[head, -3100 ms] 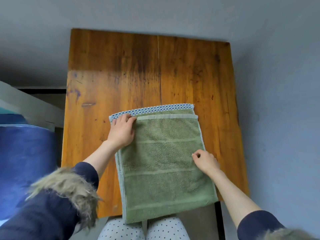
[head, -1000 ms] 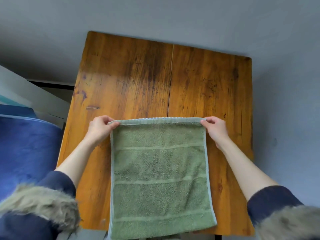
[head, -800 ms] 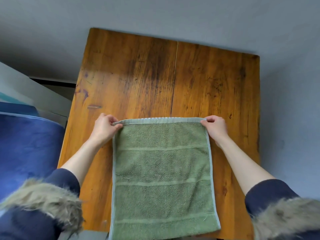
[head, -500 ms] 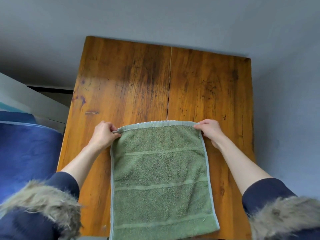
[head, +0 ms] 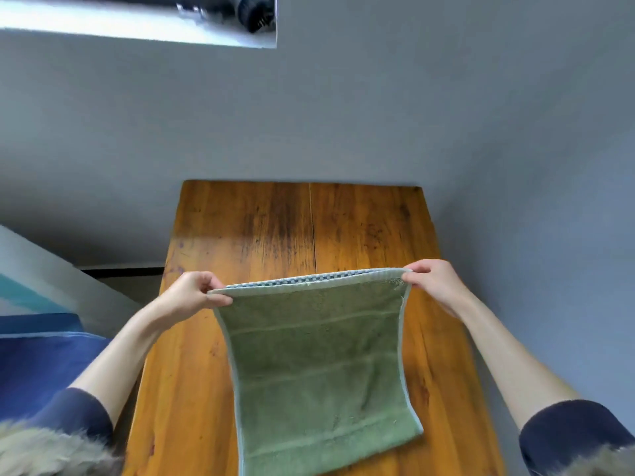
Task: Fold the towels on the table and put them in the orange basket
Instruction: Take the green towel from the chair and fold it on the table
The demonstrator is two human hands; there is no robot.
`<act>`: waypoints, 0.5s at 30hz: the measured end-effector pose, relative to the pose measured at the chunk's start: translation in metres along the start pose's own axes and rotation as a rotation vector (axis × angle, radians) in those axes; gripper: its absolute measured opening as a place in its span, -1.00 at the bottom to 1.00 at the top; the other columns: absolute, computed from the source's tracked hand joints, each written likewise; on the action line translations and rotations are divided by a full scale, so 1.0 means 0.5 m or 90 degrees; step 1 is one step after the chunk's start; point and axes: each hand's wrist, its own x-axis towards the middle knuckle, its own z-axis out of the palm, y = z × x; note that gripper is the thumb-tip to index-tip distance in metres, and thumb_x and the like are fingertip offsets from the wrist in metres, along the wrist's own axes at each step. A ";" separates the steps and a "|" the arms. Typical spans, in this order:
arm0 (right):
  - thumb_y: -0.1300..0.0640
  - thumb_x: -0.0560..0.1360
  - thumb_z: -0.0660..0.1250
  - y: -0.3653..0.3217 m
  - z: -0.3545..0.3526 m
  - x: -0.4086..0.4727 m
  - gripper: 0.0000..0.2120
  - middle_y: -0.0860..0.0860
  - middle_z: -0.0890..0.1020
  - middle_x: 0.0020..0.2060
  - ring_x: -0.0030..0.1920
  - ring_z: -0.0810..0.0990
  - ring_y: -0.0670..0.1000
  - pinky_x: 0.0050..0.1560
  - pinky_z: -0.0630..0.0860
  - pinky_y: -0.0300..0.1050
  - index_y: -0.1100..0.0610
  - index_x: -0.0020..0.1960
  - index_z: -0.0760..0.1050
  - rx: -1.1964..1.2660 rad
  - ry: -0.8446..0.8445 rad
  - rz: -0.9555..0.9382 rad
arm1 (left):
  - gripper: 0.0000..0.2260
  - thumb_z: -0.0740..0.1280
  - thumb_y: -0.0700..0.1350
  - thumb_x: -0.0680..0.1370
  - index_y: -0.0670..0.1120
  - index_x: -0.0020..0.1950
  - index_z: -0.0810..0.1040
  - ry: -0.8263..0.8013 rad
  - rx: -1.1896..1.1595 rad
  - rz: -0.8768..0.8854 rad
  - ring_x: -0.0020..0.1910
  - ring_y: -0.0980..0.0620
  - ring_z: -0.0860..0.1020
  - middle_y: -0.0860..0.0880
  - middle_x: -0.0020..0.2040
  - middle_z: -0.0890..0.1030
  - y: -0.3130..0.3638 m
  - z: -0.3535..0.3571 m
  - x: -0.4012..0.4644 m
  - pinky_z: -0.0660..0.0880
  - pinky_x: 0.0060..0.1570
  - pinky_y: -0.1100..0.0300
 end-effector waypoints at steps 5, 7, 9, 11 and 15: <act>0.25 0.50 0.33 -0.081 -0.087 -0.054 -0.83 -0.01 0.59 -0.17 -0.07 0.54 -0.01 -0.21 0.44 -0.25 0.01 -0.18 0.53 0.052 0.083 -0.099 | -0.87 0.43 -0.29 0.43 -0.17 -0.25 0.51 0.003 -0.116 0.121 -0.40 0.17 0.52 0.04 -0.40 0.59 0.124 -0.076 -0.053 0.47 -0.38 0.35; 0.30 0.49 0.32 -0.114 -0.124 -0.068 -0.81 0.06 0.59 -0.16 -0.07 0.54 0.03 -0.10 0.47 -0.16 0.03 -0.19 0.53 0.087 0.092 -0.132 | -0.90 0.40 -0.26 0.47 -0.17 -0.23 0.53 0.022 -0.167 0.165 -0.40 0.19 0.54 0.03 -0.38 0.60 0.172 -0.107 -0.078 0.47 -0.39 0.38; 0.36 0.46 0.32 -0.152 -0.158 -0.081 -0.78 0.10 0.60 -0.18 -0.11 0.54 0.03 -0.06 0.50 -0.17 0.06 -0.21 0.54 0.123 0.095 -0.168 | -0.91 0.36 -0.21 0.50 -0.17 -0.20 0.55 0.026 -0.232 0.204 -0.36 0.15 0.56 -0.01 -0.34 0.62 0.211 -0.136 -0.106 0.51 -0.35 0.34; 0.37 0.44 0.34 -0.189 -0.187 -0.094 -0.78 0.08 0.61 -0.20 -0.16 0.55 -0.01 -0.11 0.51 -0.30 0.06 -0.22 0.55 0.148 0.097 -0.208 | -0.90 0.33 -0.19 0.52 -0.20 -0.17 0.56 0.036 -0.288 0.244 -0.32 0.13 0.59 -0.01 -0.31 0.64 0.243 -0.161 -0.130 0.53 -0.31 0.34; 0.26 0.46 0.36 -0.244 -0.236 -0.117 -0.85 0.00 0.66 -0.23 -0.14 0.61 -0.05 -0.10 0.53 -0.24 0.08 -0.24 0.62 0.210 0.070 -0.266 | -0.90 0.35 -0.19 0.48 -0.23 -0.14 0.57 0.120 -0.353 0.311 -0.29 0.12 0.60 -0.02 -0.31 0.65 0.297 -0.197 -0.167 0.57 -0.22 0.33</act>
